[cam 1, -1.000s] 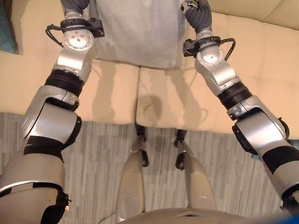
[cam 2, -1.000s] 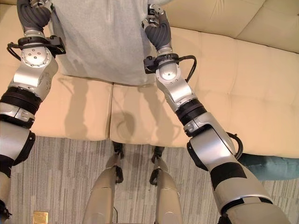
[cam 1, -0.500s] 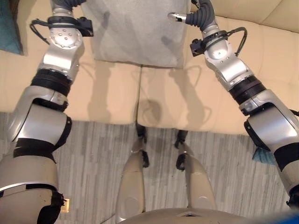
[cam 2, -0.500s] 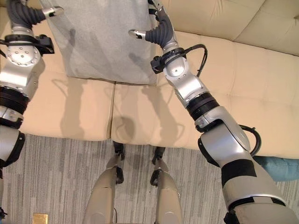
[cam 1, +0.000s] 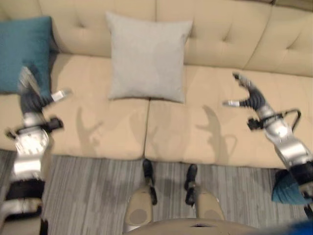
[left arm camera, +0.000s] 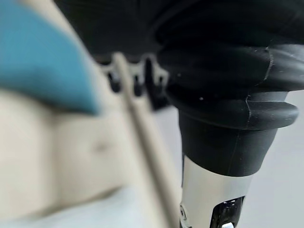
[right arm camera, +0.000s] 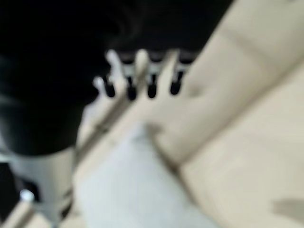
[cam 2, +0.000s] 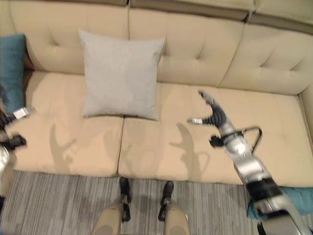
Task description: Pick up all the scattered cushions and arrange them neatly on the sofa.
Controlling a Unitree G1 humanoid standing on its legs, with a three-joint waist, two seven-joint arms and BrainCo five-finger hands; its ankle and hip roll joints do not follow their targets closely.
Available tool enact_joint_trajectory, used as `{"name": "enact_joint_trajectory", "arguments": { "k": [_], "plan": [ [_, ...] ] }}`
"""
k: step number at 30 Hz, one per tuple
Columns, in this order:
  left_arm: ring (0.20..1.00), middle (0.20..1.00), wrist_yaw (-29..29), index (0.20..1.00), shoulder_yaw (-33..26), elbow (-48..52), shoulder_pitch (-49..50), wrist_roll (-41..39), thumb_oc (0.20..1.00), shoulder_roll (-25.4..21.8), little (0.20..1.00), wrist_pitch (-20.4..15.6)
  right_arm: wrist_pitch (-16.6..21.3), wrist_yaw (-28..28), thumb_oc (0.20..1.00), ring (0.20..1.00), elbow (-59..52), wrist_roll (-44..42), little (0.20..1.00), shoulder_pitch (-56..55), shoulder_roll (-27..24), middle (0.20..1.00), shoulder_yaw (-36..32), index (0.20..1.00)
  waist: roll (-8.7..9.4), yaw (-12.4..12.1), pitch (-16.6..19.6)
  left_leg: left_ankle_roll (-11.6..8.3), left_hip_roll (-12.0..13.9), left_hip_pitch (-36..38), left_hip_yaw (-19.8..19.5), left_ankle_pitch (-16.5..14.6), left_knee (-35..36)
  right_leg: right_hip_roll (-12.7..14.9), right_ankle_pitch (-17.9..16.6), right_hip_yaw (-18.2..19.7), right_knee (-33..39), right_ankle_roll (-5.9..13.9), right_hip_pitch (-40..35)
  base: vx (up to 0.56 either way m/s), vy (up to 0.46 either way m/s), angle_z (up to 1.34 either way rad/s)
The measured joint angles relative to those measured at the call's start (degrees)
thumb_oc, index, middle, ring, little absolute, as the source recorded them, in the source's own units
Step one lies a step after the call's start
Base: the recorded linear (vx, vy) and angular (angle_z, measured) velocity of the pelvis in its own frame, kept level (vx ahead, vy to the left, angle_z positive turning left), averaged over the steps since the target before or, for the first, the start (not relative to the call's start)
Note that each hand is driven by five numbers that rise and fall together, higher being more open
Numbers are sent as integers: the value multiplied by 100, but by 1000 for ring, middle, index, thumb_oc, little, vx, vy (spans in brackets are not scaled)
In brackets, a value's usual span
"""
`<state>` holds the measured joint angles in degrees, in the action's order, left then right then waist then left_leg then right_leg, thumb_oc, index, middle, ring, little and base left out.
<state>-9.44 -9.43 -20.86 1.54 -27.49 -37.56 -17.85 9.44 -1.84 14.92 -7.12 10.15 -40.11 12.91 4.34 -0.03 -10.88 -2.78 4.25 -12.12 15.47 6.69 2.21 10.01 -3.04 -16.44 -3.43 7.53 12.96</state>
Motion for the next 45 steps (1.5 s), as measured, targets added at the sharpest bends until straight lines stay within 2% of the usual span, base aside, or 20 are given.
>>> {"name": "enact_joint_trajectory", "arguments": {
  "k": [7, 9, 18, 19, 20, 21, 24, 27, 32, 33, 34, 37, 38, 39, 40, 41, 42, 43, 44, 45],
  "plan": [
    [1000, 1000, 473, 1000, 811, -1765, 542, 752, 1000, 1196, 1000, 431, -66, 450, 1000, 1000, 1232, 525, 1000, -424, 851, 1000, 418, 1000, -97, 238, 333, -45, 72, 745, 326, -34, 240, -58, 71, 95, 57, -55, -441, -47, -98, -21],
    [1000, 1000, 679, 1000, 1142, -3124, 753, 1164, 1000, 1874, 1000, 765, -165, 539, 1000, 1000, 2006, 979, 1000, -907, 992, 1000, 525, 1000, -270, 391, 710, -74, 185, 956, 391, -64, 299, -195, 106, 109, 148, -69, -654, -95, -170, -19],
    [1000, 1000, 783, 1000, 1283, -4476, 559, 1932, 1000, 2253, 1000, 1016, -144, 532, 1000, 1000, 2993, 1423, 1000, -1264, 1023, 1000, 561, 1000, -470, 519, 749, -262, 632, 929, 413, -124, 6, -549, 336, 158, -275, -455, -507, -62, -108, -7],
    [1000, 1000, 781, 1000, 1290, -4594, 515, 2014, 1000, 2265, 1000, 1031, -173, 525, 1000, 1000, 3158, 1489, 1000, -1252, 1060, 1000, 609, 1000, -429, 528, 740, -383, 625, 929, 329, -248, -251, -557, 425, 253, -400, -561, -468, -100, -27, -46],
    [1000, 1000, 767, 1000, 1306, -4539, 541, 2013, 1000, 2267, 1000, 1032, -209, 517, 1000, 1000, 3209, 1574, 1000, -1217, 1071, 1000, 701, 1000, -325, 465, 681, -639, 460, 903, -192, -451, -558, -529, 478, 468, -495, -649, -428, -127, -9, -85],
    [1000, 1000, 774, 1000, 1424, -4534, 510, 2013, 1000, 2277, 1000, 1052, -218, 510, 1000, 1000, 3242, 1594, 1000, -1197, 1046, 1000, 852, 1000, -208, 362, 629, -479, 128, 925, -827, -553, -885, -440, 439, 648, -546, -696, -425, -66, 15, -95],
    [1000, 1000, 766, 1000, 1451, -4544, 397, 1997, 1000, 2476, 1000, 1005, -234, 522, 1000, 1000, 3492, 1654, 1000, -1174, 1047, 1000, 861, 1000, -433, 391, 693, -2, -177, 1265, -1058, -800, -424, -603, 136, 932, -336, -496, -379, -123, 145, -79],
    [1000, 1000, 712, 1000, 1601, -4596, 237, 1937, 1000, 2441, 1000, 994, -294, 495, 1000, 1000, 4123, 1877, 1000, -947, 1526, 1000, 802, 1000, -265, 302, 636, 353, -484, 1523, -1362, -852, -102, -692, -263, 1643, -16, -258, -224, -121, 153, -144],
    [1000, 1000, 687, 1000, 1573, -4529, 78, 1933, 1000, 2358, 1000, 988, -410, 517, 1000, 1000, 4238, 1984, 1000, -1024, 1738, 1000, 797, 1000, -208, 343, 459, 578, -498, 1560, -372, -720, 84, -307, -145, 803, -110, 96, 114, -195, 102, -97],
    [1000, 1000, 662, 1000, 1574, -4525, 93, 1937, 1000, 2303, 1000, 995, -405, 502, 1000, 1000, 4256, 1984, 1000, -914, 1789, 1000, 807, 1000, -157, 285, 428, 565, -405, 1582, 66, -609, 163, -129, -56, 116, -524, 165, 320, -176, 81, -156],
    [1000, 1000, 656, 1000, 1577, -4537, 146, 1940, 1000, 2284, 1000, 998, -409, 504, 1000, 1000, 4377, 1984, 1000, -770, 1830, 1000, 823, 1000, -323, 149, 362, 592, -155, 1603, 461, -612, 176, 41, 32, -955, -1163, 122, 375, -132, 27, -165],
    [1000, 1000, 656, 1000, 1542, -4524, 100, 1955, 1000, 2276, 1000, 1012, -406, 491, 1000, 1000, 4297, 1984, 1000, -791, 1796, 1000, 797, 1000, -359, 229, 359, 549, 78, 1591, 389, -679, 157, 13, 521, -527, -1905, 286, 47, -84, -32, -64],
    [1000, 1000, 660, 1000, 1561, -4541, 131, 1968, 1000, 2230, 1000, 1013, -410, 488, 1000, 1000, 4356, 1984, 1000, -759, 1821, 1000, 796, 1000, -189, 188, 366, 388, 145, 1721, 633, -558, 154, -3, 1132, -658, -1713, 104, -236, -44, -51, -63],
    [1000, 1000, 664, 1000, 1579, -4650, 171, 1971, 1000, 2240, 1000, 1029, -426, 430, 1000, 1000, 4449, 1983, 1000, -648, 1864, 1000, 795, 1000, -113, 146, 376, 188, 152, 1687, 630, -689, -23, -176, 1020, -711, -1310, -552, -428, -34, -61, -90],
    [1000, 1000, 674, 1000, 1625, -4643, 130, 1976, 1000, 2260, 1000, 1024, -429, 386, 1000, 1000, 4485, 1984, 1000, -636, 1850, 1000, 806, 1000, -136, 178, 429, 172, 105, 1596, 436, -693, -40, -437, 857, -488, -960, -653, -481, -13, -80, -105],
    [1000, 1000, 676, 1000, 1622, -4682, 196, 1977, 1000, 2303, 1000, 1023, -445, 384, 1000, 1000, 4583, 1985, 1000, -570, 1850, 1000, 821, 1000, -289, 50, 524, 233, -44, 1649, 318, -628, 317, -748, 650, -527, -234, -414, -664, -88, -174, -133],
    [1000, 1000, 655, 1000, 1580, -4737, 145, 1973, 1000, 2364, 1000, 1024, -475, 392, 1000, 1000, 4777, 1986, 1000, -431, 1961, 1000, 835, 1000, -399, -79, 559, 425, 222, 1567, 616, -540, 172, -587, 929, -1227, -1072, -530, -548, -90, -271, -123],
    [1000, 1000, 659, 1000, 1563, -4722, 155, 1975, 1000, 2352, 1000, 1031, -471, 397, 1000, 1000, 4710, 1987, 1000, -472, 1983, 1000, 967, 1000, -339, -32, 644, 397, 324, 1565, 746, -633, -30, -192, 1352, -1274, -2108, -426, -469, -64, -313, -136],
    [1000, 1000, 658, 1000, 1554, -4797, 278, 1975, 1000, 2286, 1000, 1031, -464, 381, 1000, 1000, 4523, 1986, 1000, -543, 2041, 1000, 1042, 1000, -45, -67, 864, 126, 272, 1605, 1079, -618, -123, -12, 1768, -1250, -2026, -285, -478, -15, -312, -119],
    [1000, 1000, 674, 1000, 1509, -4952, 267, 1979, 1000, 2376, 1000, 1097, -436, 350, 1000, 1000, 4430, 1980, 1000, -500, 2079, 1000, 1019, 1000, -24, -17, 912, 51, 451, 1569, 1093, -650, -312, -287, 1646, -1135, -1570, -706, -667, 9, -243, -129]
  ]
}}
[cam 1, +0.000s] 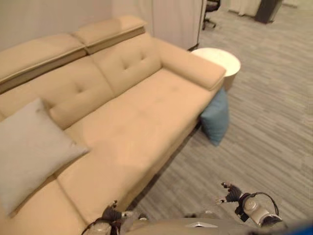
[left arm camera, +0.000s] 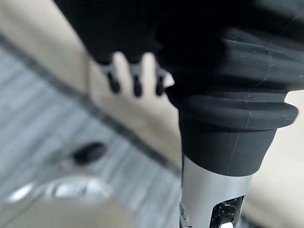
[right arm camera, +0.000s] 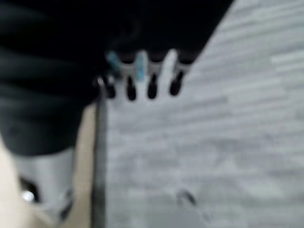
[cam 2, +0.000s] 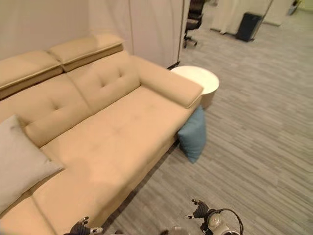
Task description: Pick up all the scattered cushions and arrange them neatly on the sofa.
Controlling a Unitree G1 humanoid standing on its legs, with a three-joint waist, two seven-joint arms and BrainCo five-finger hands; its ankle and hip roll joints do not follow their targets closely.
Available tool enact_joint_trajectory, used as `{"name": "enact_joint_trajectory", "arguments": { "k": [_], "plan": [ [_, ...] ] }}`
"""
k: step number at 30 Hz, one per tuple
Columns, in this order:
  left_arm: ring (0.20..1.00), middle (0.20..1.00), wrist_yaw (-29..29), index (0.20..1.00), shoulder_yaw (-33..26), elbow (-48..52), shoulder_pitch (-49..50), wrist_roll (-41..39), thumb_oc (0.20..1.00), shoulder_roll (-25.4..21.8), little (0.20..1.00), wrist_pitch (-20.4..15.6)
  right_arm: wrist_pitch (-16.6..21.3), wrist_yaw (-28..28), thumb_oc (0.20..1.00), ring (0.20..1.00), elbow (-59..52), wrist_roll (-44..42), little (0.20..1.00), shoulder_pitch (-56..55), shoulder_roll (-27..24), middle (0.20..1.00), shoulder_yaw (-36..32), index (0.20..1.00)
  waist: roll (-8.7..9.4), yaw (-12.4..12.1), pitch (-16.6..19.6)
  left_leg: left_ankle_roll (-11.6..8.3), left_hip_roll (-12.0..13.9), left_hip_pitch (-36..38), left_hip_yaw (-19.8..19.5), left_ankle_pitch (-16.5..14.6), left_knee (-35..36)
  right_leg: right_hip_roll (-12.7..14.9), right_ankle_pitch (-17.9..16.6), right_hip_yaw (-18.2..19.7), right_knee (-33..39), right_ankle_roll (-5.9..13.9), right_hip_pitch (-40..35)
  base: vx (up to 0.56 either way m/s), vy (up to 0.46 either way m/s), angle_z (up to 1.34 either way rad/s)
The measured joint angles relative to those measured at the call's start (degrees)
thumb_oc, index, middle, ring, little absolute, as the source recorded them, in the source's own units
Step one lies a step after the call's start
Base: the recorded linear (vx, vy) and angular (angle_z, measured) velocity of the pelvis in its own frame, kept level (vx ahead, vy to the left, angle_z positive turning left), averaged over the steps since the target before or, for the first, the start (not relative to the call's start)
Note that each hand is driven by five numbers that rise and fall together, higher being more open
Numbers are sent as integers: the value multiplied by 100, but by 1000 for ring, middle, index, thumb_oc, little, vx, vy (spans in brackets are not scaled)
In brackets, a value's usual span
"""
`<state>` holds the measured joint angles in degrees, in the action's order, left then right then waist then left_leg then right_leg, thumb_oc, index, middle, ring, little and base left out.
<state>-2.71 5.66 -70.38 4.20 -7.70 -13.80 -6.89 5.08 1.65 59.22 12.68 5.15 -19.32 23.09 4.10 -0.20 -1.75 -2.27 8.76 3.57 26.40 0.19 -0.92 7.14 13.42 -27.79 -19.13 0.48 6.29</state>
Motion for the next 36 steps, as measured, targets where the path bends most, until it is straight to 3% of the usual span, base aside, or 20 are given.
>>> {"name": "enact_joint_trajectory", "arguments": {
  "k": [3, 4, 5, 6, 9, 10, 11, 12, 13, 14, 16, 17, 19, 21, 22, 23, 24, 27, 30, 36],
  "plan": [
    [1000, 1000, 30, 1000, 128, -39, -227, 39, 1000, 131, 1000, 3, -24, -32, 1000, 1000, 50, -22, 1000, -371, -125, 1000, -160, 1000, -81, 232, 8, -173, 293, -240, -325, 176, -533, -417, -258, 255, 461, -311, -131, -81, -203, -59],
    [1000, 1000, 20, 1000, 189, 32, -238, 28, 1000, 143, 1000, -2, -85, -40, 1000, 1000, 131, -31, 1000, -354, -167, 1000, -30, 1000, 2, 282, -39, -224, 25, -459, -1144, -21, -908, -470, -464, 628, 711, -752, -135, -17, -132, -111],
    [1000, 1000, -9, 1000, 177, 186, -187, 19, 1000, 149, 1000, -10, -102, -40, 1000, 1000, 162, -36, 1000, -279, -193, 1000, 27, 1000, 11, 210, -57, -262, -303, -533, -1958, -126, -1048, -592, -725, 930, 1021, -771, -214, -6, -68, -183],
    [1000, 1000, -12, 1000, 229, 195, -193, -6, 1000, 138, 1000, -12, -60, -49, 1000, 1000, 139, -119, 1000, -284, -223, 1000, 32, 1000, 8, 39, -56, -381, -648, -507, -2595, -211, -740, -711, -942, 1275, 1366, -568, -229, 14, -11, -169],
    [1000, 1000, 32, 1000, 231, 151, -377, 8, 1000, 154, 1000, -7, -38, -82, 1000, 1000, 298, -192, 1000, -484, -118, 1000, -94, 1000, 88, 361, -106, -172, -847, -504, -1705, -123, -173, -973, -965, 1400, 1718, -283, -300, 30, 1, -75],
    [1000, 1000, 37, 1000, 347, 80, -373, 49, 1000, 226, 1000, -5, -50, -82, 1000, 1000, 631, -191, 1000, -427, -49, 1000, -114, 1000, -64, 217, -75, -119, -741, -366, -1474, -78, 74, -1087, -568, 1235, 1573, 278, -218, 43, -11, -153],
    [1000, 1000, 44, 1000, 341, 148, -342, 53, 1000, 337, 1000, -19, -83, -75, 1000, 1000, 807, -189, 1000, -259, -50, 1000, -131, 1000, -414, 62, -145, 150, -365, -298, -1336, -110, 232, -1148, -506, 1011, 787, 146, 148, 20, -31, -155],
    [1000, 1000, 55, 1000, 314, 163, -389, 43, 1000, 254, 1000, -4, -96, -78, 1000, 1000, 741, -191, 1000, -240, 23, 1000, -122, 1000, -303, 80, -216, 260, -425, -275, -1212, -133, 222, -856, -453, 1079, 442, 178, 329, -21, -51, -120],
    [1000, 1000, 84, 1000, 325, 186, -422, 46, 1000, 73, 1000, 1, -71, -75, 1000, 1000, 600, -189, 1000, -311, 83, 1000, -138, 1000, -28, 92, -255, 255, -567, -222, -1090, -90, 218, -358, -433, 890, 436, 424, 360, -41, -33, -90],
    [1000, 1000, 86, 1000, 323, 153, -387, 48, 1000, -88, 1000, 16, -81, -76, 1000, 1000, 568, -188, 1000, -312, 175, 1000, -115, 1000, 52, 63, -290, 175, -443, -189, -930, -19, 152, -463, -496, 799, 585, 386, 305, -64, -58, -88],
    [1000, 1000, 99, 1000, 270, 147, -534, 51, 1000, -71, 1000, 11, -92, -80, 1000, 1000, 636, -186, 1000, -263, 145, 1000, -156, 1000, -124, -52, -482, 103, -215, -132, -761, 0, 128, -243, -496, 5, 494, 378, 148, -15, -109, -49],
    [1000, 1000, 101, 1000, 298, 163, -622, 50, 1000, -35, 1000, 2, -93, -80, 1000, 1000, 673, -189, 1000, -316, 118, 1000, -245, 1000, -116, -51, -455, 74, -284, -106, -832, -46, 55, -243, -420, 20, 445, 223, 113, 58, -202, -10],
    [1000, 1000, 100, 1000, 331, 34, -648, 47, 1000, 39, 1000, 13, -84, -80, 1000, 1000, 708, -244, 1000, -330, 82, 1000, -396, 1000, -325, -9, -402, 76, -171, -71, -798, -68, 28, -353, -407, 70, 507, 189, 82, 62, -206, -12],
    [1000, 1000, 102, 1000, 334, -49, -670, 41, 1000, 85, 1000, 5, -102, -79, 1000, 1000, 716, -298, 1000, -396, 87, 1000, -358, 1000, -299, -10, -325, -17, -155, -80, -783, -135, 27, -463, -402, 106, 633, 192, 107, 97, -180, -25],
    [1000, 1000, 102, 1000, 324, -53, -646, 36, 1000, 131, 1000, 5, -94, -79, 1000, 1000, 774, -336, 1000, -395, 83, 1000, -320, 1000, -399, -30, -188, -16, 54, -196, -847, -178, 71, -606, -371, 138, 576, 195, 119, 120, -164, -6],
    [1000, 1000, 102, 1000, 325, -21, -644, 34, 1000, 129, 1000, 0, -110, -78, 1000, 1000, 808, -396, 1000, -405, 96, 1000, -325, 1000, -197, 4, -130, -208, -5, -281, -857, -218, -85, -372, -116, 581, -146, 21, 374, 90, -108, 15],
    [1000, 1000, 111, 1000, 406, -26, -553, 37, 1000, 165, 1000, 21, -107, -90, 1000, 1000, 801, -440, 1000, -503, 110, 1000, -411, 1000, -86, 64, 18, -143, -116, -214, -923, -104, -26, -439, 6, 692, 15, -163, 295, 81, -84, 19],
    [1000, 1000, 119, 1000, 469, -62, -449, 38, 1000, 219, 1000, 17, -106, -131, 1000, 1000, 810, -471, 1000, -561, 61, 1000, -449, 1000, -214, 64, 123, -138, -76, -54, -985, 24, 85, -631, -228, 654, 581, -301, -106, 49, -34, 3],
    [1000, 1000, 114, 1000, 465, -65, -374, 47, 1000, 230, 1000, 17, -106, -132, 1000, 1000, 811, -487, 1000, -573, 60, 1000, -446, 1000, -369, 49, 205, -142, -117, -45, -1027, 23, 92, -650, -407, 645, 860, -265, -230, 44, 3, 3],
    [1000, 1000, 121, 1000, 453, -71, -297, 114, 1000, 220, 1000, 21, -88, -135, 1000, 1000, 807, -532, 1000, -530, 84, 1000, -451, 1000, -388, -82, 196, -110, -313, -10, -1161, -49, 220, -391, -390, 527, 681, -41, -236, -26, 32, 16]
  ]
}}
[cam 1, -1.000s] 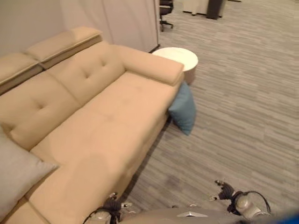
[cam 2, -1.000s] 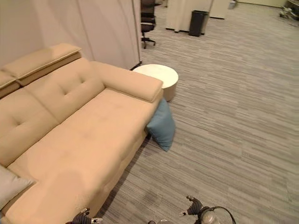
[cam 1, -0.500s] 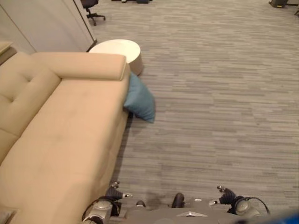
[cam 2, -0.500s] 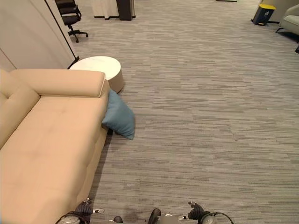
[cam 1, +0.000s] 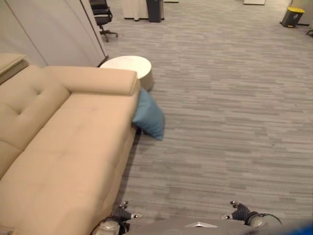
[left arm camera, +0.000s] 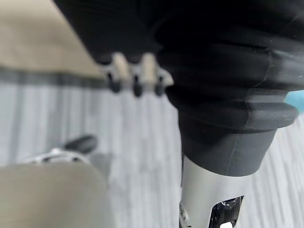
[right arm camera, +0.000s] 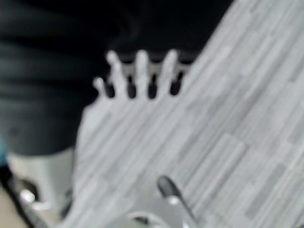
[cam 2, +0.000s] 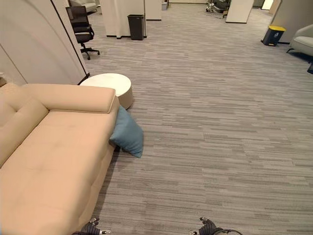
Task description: Pick up all the scattered cushions and arrange them neatly on the sofa.
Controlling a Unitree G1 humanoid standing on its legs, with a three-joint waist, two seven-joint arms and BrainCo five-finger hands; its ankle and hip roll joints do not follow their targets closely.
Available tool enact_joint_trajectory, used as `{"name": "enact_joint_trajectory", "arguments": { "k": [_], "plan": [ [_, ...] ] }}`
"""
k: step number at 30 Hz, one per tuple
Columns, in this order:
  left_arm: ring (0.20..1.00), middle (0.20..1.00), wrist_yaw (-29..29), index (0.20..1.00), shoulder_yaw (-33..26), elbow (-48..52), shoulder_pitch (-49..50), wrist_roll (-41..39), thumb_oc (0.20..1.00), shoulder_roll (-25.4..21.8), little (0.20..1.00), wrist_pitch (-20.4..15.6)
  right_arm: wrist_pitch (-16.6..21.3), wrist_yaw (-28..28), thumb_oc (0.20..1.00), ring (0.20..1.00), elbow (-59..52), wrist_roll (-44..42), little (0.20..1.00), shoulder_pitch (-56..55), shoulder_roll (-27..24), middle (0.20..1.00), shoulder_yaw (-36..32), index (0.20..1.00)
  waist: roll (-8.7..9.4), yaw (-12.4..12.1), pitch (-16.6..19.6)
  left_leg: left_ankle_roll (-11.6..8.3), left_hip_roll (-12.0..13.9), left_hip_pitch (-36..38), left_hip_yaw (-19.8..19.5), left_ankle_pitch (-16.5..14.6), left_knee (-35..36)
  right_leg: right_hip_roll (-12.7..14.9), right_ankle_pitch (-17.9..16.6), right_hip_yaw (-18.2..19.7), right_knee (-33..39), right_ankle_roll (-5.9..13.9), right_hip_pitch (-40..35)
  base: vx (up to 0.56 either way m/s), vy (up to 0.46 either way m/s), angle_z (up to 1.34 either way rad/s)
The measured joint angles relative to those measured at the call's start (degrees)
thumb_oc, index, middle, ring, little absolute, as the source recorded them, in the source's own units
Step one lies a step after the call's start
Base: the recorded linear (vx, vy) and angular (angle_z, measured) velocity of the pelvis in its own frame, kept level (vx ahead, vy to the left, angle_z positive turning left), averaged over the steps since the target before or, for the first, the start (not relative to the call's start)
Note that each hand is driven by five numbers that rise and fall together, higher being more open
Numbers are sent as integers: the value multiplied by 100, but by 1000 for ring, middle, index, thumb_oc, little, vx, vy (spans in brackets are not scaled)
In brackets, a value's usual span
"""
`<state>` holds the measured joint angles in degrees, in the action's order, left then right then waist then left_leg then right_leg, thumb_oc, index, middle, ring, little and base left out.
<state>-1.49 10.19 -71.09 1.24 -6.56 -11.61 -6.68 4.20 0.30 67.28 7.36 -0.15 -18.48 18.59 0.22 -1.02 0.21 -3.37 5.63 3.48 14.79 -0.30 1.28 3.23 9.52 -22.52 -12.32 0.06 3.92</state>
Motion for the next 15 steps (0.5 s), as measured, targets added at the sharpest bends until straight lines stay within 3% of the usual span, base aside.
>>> {"name": "enact_joint_trajectory", "arguments": {
  "k": [1, 2, 3, 4, 5, 6, 7, 10, 15],
  "plan": [
    [1000, 1000, -2, 1000, 2, -3, 13, 51, 1000, -4, 1000, 0, 3, -5, 1000, 1000, 2, 0, 1000, 0, -3, 1000, -4, 1000, -20, -1, -30, 112, -110, -62, -97, -70, -35, 186, 92, 21, -319, 143, 154, -95, 4, 12],
    [1000, 1000, -9, 1000, 15, -1, 1, 51, 1000, -3, 1000, -2, 2, -4, 1000, 1000, 5, -2, 1000, 11, -8, 1000, 9, 1000, -70, 22, -80, 161, -124, -100, -164, -101, -63, 199, 97, 238, -610, 202, 266, -112, -15, 87],
    [1000, 1000, -12, 1000, 92, 22, -150, 50, 1000, -62, 1000, -38, -1, -44, 1000, 1000, -51, -59, 1000, 55, 18, 1000, 26, 1000, 17, 310, -177, 213, -285, -308, -364, 64, 15, 244, 103, 1961, -1331, 733, 951, -81, -45, 79],
    [1000, 1000, -15, 1000, 88, -2, -209, 51, 1000, -118, 1000, -39, 19, -44, 1000, 1000, -47, -56, 1000, 129, 66, 1000, 45, 1000, 132, 267, -195, 187, -370, -383, -363, 98, 56, 264, 277, 2179, -979, 525, 904, -79, -75, 60],
    [1000, 1000, -13, 1000, 106, -13, -170, 51, 1000, -45, 1000, -16, 27, -53, 1000, 1000, -3, -56, 1000, 206, 40, 1000, 33, 1000, -37, 206, -233, 195, -197, -400, -276, 275, 161, 192, 83, 2012, -560, 446, 814, -73, -92, -39],
    [1000, 1000, -20, 1000, 93, -2, -156, 50, 1000, -6, 1000, -18, 29, -53, 1000, 1000, 3, -53, 1000, 212, 63, 1000, 80, 1000, -168, 59, -246, 188, -24, -416, -198, 297, 221, 260, -99, 1392, -220, 448, 637, -38, -70, -44],
    [1000, 1000, -21, 1000, 86, 0, -146, 49, 1000, -49, 1000, -19, 27, -50, 1000, 1000, 6, -52, 1000, 196, 158, 1000, 138, 1000, -91, 2, -276, 160, 13, -362, -230, 322, 215, 313, -359, 1063, -2, 479, 506, -22, -73, -5],
    [1000, 1000, -14, 1000, 111, -3, -151, 53, 1000, 106, 1000, -22, 48, -59, 1000, 1000, 9, -56, 1000, 40, 112, 1000, -64, 1000, -180, 58, -222, 147, 136, -357, -441, 314, 102, 184, -304, 846, 79, 314, 284, 15, -50, 27],
    [1000, 1000, -4, 1000, 225, -5, -85, 106, 1000, 153, 1000, -17, 50, -65, 1000, 1000, 128, -111, 1000, -26, -35, 1000, -85, 1000, -267, 154, -138, 44, 153, -234, -444, 235, 0, 179, -205, 832, 14, 259, 175, 32, 32, 2]
  ]
}}
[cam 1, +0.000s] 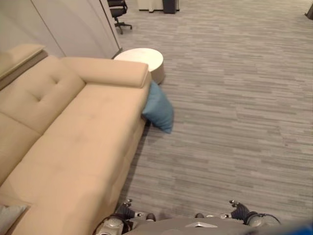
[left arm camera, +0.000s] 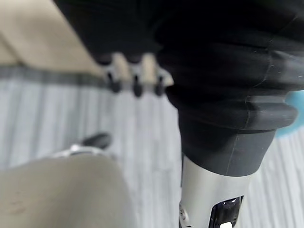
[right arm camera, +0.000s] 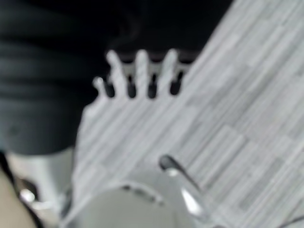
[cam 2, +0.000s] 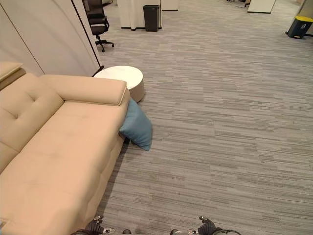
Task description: Pick up all the scattered cushions and arrange them neatly on the sofa.
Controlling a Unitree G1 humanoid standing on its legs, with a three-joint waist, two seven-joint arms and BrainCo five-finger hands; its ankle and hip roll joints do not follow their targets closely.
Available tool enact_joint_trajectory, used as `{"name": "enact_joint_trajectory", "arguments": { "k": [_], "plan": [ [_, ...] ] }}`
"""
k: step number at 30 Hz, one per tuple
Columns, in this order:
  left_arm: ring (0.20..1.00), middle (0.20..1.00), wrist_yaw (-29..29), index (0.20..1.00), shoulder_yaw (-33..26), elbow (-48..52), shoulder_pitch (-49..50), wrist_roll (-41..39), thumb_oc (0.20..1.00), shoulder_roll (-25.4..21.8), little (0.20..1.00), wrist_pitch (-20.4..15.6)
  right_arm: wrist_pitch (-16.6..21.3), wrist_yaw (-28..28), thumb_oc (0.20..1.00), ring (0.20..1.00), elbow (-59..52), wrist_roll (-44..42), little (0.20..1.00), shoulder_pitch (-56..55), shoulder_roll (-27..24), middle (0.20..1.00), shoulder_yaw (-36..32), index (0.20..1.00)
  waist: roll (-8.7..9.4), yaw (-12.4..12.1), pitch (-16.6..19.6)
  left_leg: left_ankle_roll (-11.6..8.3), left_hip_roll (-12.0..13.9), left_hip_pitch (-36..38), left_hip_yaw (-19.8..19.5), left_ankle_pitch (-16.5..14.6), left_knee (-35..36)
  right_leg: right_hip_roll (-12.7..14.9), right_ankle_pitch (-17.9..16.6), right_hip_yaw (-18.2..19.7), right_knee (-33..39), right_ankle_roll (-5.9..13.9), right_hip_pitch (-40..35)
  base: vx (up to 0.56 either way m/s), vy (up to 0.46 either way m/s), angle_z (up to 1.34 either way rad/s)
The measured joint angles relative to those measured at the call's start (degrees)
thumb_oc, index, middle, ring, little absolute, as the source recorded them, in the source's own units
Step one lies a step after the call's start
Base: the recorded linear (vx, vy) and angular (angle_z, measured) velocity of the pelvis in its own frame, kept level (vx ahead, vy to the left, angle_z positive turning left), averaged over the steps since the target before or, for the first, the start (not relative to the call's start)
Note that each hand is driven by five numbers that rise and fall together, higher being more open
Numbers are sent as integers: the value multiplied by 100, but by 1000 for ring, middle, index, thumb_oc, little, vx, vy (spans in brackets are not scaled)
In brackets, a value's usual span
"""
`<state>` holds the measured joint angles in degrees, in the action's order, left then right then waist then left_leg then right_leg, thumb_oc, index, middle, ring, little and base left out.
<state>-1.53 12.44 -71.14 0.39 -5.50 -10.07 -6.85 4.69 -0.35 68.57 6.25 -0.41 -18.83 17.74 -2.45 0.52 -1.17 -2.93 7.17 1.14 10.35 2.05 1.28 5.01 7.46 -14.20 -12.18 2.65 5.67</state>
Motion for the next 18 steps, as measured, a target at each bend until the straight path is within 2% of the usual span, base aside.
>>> {"name": "enact_joint_trajectory", "arguments": {
  "k": [3, 8, 9, 11, 13, 16, 18],
  "plan": [
    [1000, 1000, -1, 1000, 39, 2, -1, -1, 1000, -2, 1000, -1, -2, 0, 1000, 1000, 5, -3, 1000, -10, -6, 1000, -1, 1000, 46, 13, 92, -17, -39, -3, 56, -129, -91, 51, 66, 112, -169, 37, 97, 21, 92, -16],
    [1000, 1000, -7, 1000, 40, -1, -74, -7, 1000, -86, 1000, 1, -3, 2, 1000, 1000, 0, -31, 1000, -16, 77, 1000, 21, 1000, 345, 56, 136, 53, -231, 27, 242, -217, -128, 168, 47, 361, -308, 107, 247, 17, 95, -22],
    [1000, 1000, -7, 1000, 48, 0, -98, -10, 1000, -117, 1000, 0, -4, 3, 1000, 1000, 5, -32, 1000, -5, 100, 1000, 24, 1000, 416, 59, 111, 96, -274, 62, 294, -251, -111, 191, 35, 430, -344, 157, 270, 22, 93, -29],
    [1000, 1000, -9, 1000, 72, 2, -156, -10, 1000, -214, 1000, -2, -3, 4, 1000, 1000, 4, -34, 1000, 55, 167, 1000, 62, 1000, 536, 137, -16, 124, -376, 208, 347, -237, 76, 329, 4, 518, -635, 456, 350, 57, 89, -22],
    [1000, 1000, -8, 1000, 85, 1, -155, -13, 1000, -291, 1000, -1, -8, -7, 1000, 1000, -3, -42, 1000, 68, 286, 1000, 63, 1000, 627, 186, -125, 161, -458, 306, 442, -203, 266, 435, 0, 534, -709, 502, 474, 143, 32, -22],
    [1000, 1000, -9, 1000, 87, 1, -139, -13, 1000, -317, 1000, 0, -19, 0, 1000, 1000, -2, -40, 1000, 35, 293, 1000, 70, 1000, 668, 232, -128, 174, -472, 426, 486, -181, 426, 476, -25, 366, -488, 578, 373, 190, -54, -16],
    [1000, 1000, -9, 1000, 84, 0, -150, -13, 1000, -292, 1000, 2, -18, -8, 1000, 1000, -6, -42, 1000, 82, 285, 1000, 64, 1000, 613, 245, -166, 170, -397, 428, 502, -193, 426, 493, -71, 94, -461, 527, 429, 212, -91, -11]
  ]
}}
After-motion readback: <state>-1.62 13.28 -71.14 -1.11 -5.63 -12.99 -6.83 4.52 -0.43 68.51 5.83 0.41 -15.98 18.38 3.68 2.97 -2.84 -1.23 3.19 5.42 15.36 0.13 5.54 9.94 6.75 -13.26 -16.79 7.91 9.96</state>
